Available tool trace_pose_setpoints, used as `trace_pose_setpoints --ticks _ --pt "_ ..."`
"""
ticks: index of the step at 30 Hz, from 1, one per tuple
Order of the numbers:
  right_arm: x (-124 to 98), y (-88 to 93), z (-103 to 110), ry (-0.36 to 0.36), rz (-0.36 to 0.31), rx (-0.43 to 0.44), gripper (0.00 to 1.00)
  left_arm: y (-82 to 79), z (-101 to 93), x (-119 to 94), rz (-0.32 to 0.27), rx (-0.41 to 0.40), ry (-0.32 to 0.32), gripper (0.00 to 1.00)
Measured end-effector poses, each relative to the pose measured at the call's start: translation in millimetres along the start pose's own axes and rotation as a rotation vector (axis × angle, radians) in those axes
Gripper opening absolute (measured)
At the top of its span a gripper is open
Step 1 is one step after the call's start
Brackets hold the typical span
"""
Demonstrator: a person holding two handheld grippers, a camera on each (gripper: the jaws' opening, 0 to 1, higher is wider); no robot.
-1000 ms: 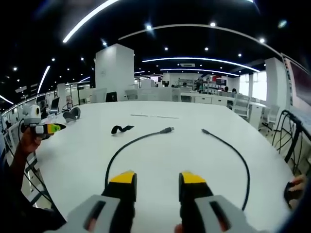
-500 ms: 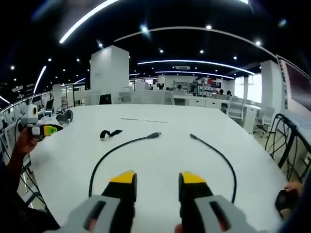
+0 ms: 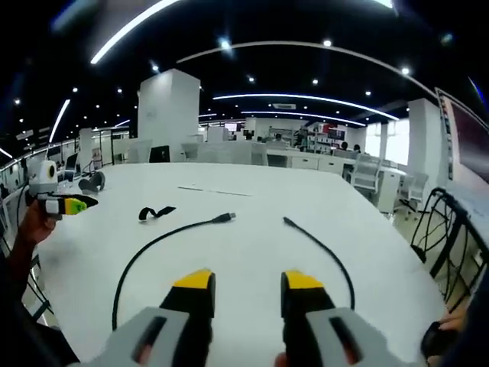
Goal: Find the charging cable on the desk, coil it up and secure with Velcro.
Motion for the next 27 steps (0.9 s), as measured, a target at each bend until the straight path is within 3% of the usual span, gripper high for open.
trace_pose_setpoints --ticks 27 --pt "12.2 -11.7 -27.9 0.043 -0.031 -0.006 0.32 20.0 -19.7 69.1 0.090 0.064 -0.041 0.32"
Point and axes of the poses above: the point that each gripper's makers call its tool centre point, and the gripper's own axes: x roughly forward along the fingers, z roughly to its left, y roughly out of its underside, the point moved 9 cm from there along -x, roughly backward along the fingers, and after that the axes turned 3 degrees about x, right-handed, at the moved point
